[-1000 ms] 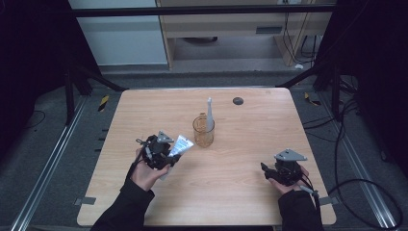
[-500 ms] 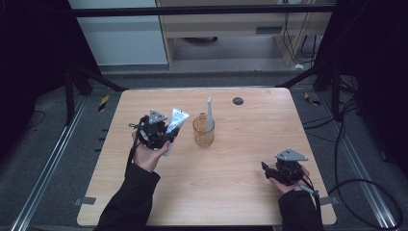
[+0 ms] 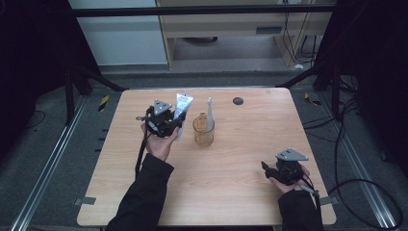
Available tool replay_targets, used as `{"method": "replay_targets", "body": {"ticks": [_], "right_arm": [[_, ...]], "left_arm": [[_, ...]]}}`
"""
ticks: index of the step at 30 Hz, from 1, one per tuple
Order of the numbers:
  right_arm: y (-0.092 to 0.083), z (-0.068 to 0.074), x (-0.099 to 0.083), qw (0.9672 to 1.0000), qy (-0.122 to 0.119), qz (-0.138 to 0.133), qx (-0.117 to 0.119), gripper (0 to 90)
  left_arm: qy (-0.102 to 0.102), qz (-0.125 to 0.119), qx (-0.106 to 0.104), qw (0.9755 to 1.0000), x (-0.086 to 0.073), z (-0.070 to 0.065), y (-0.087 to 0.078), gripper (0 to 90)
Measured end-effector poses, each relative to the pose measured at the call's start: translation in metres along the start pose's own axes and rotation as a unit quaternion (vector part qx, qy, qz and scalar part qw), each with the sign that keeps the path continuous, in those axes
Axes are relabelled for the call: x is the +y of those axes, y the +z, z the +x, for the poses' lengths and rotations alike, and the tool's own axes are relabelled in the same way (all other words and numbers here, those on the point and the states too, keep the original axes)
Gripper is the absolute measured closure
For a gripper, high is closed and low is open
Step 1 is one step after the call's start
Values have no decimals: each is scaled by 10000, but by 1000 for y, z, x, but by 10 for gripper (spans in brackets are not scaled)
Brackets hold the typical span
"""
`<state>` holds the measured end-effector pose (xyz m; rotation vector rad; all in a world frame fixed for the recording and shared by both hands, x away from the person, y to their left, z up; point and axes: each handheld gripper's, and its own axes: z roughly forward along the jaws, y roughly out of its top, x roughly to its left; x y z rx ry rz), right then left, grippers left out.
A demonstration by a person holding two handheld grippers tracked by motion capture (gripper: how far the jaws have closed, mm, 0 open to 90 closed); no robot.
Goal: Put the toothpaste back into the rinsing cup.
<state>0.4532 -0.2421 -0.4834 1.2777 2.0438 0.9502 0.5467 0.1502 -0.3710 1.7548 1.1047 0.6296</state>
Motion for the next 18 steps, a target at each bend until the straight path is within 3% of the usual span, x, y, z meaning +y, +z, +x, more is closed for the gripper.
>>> {"method": "replay_targets", "body": {"ticks": [9,18], "right_arm": [[0,0,0,10000,9,-12,4,338],[0,-2,0,10000,58,-67,16,326]], "left_arm": [[-192,-513,159,9984,14,1,14,682],[-224,-729,147,9970,24,-4,25,682]]}}
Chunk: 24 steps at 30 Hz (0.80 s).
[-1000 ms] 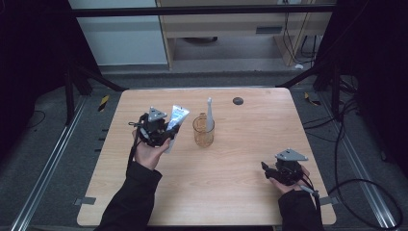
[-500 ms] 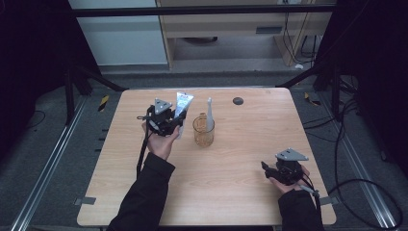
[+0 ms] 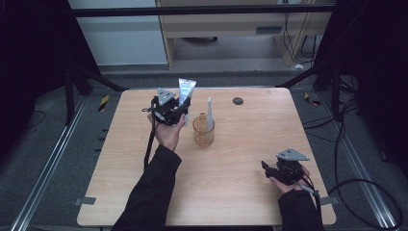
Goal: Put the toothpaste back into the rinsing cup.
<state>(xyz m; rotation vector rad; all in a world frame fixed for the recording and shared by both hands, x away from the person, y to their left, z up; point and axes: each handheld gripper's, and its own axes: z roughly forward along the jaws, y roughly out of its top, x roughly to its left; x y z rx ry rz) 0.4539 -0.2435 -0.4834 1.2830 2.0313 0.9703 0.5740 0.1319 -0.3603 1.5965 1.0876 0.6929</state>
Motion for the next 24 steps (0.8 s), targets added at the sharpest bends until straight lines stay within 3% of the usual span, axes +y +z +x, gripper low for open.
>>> {"method": "replay_targets", "body": {"ticks": [7,12,24], "right_arm": [[1,1,0,10000,19,4,18,322],[1,1,-1,10000,21,14,32,321],[2,1,-1,10000,-19,33,35,322]], "left_arm": [[-22,-137,-63,9999,-1,-8,12,683],[-10,-150,-172,9997,-4,-18,22,683],[-10,-115,-290,9995,-12,-25,38,683]]}}
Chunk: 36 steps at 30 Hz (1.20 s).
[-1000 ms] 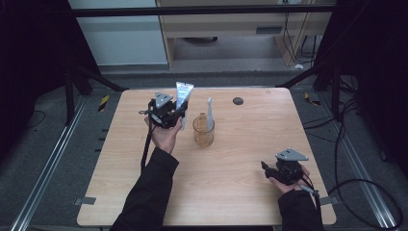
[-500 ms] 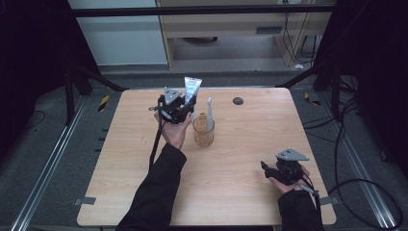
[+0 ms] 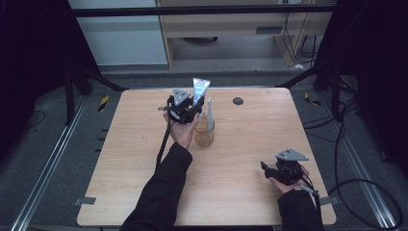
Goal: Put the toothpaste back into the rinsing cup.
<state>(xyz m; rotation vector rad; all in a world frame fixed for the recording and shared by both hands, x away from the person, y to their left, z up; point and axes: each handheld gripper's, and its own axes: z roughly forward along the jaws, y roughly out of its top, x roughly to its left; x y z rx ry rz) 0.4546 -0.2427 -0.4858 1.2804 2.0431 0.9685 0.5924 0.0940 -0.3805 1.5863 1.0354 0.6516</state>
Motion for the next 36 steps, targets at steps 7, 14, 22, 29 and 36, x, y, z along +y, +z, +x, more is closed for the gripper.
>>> {"method": "replay_targets", "body": {"ticks": [7,14,22,29,36], "right_arm": [[0,0,0,10000,-6,14,19,321],[1,1,0,10000,-1,36,37,322],[1,1,-1,10000,-21,40,43,322],[1,1,-1,10000,-38,38,44,322],[1,2,-1,10000,-28,44,60,321]], "left_arm": [[-10,57,-21,10000,-6,-1,7,682],[8,158,-97,9998,-14,-2,13,681],[29,254,-159,9995,-21,-4,19,680],[85,349,-168,9992,-26,-5,22,675],[142,529,-204,9983,-30,-5,24,669]]}}
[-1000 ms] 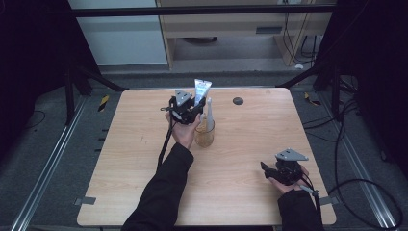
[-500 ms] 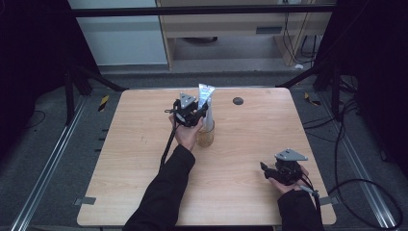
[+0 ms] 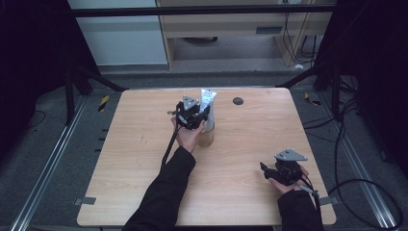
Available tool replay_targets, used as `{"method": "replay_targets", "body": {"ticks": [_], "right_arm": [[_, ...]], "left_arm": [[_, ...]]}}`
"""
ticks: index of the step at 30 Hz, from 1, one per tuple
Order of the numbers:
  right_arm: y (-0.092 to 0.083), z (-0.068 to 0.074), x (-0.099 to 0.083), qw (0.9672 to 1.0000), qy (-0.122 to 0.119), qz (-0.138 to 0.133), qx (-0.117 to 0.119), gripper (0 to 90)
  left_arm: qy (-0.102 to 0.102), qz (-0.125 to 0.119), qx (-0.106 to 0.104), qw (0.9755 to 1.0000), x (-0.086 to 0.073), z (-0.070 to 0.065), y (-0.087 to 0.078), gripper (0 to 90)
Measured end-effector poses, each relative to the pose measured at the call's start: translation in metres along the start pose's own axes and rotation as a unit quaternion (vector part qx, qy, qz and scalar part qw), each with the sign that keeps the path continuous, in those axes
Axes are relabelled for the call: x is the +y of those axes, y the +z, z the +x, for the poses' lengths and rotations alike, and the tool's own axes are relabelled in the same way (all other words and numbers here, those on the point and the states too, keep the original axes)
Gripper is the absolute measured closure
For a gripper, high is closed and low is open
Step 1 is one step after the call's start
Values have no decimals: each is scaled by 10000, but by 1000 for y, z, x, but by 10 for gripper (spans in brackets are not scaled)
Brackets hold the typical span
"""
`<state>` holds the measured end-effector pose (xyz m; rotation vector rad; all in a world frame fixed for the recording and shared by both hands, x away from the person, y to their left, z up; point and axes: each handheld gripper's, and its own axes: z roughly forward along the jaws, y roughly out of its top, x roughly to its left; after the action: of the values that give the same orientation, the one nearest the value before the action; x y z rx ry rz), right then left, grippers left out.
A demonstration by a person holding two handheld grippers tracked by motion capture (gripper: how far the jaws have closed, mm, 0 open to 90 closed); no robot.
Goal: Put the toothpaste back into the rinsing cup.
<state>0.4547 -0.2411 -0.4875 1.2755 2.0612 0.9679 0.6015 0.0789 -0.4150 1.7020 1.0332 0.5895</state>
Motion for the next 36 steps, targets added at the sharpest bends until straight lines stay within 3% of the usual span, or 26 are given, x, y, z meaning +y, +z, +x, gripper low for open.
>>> {"method": "replay_targets", "body": {"ticks": [9,17,24,36], "right_arm": [[0,0,0,10000,-16,1,-7,320],[0,0,0,10000,-30,6,-24,319],[0,0,0,10000,-29,1,-34,319],[0,0,0,10000,-26,8,-39,319]], "left_arm": [[192,198,18,9996,-1,-2,0,655],[172,333,-55,9993,-2,-1,-4,632],[302,543,-63,9980,-3,0,-10,616],[313,685,2,9972,-18,2,-19,614]]}}
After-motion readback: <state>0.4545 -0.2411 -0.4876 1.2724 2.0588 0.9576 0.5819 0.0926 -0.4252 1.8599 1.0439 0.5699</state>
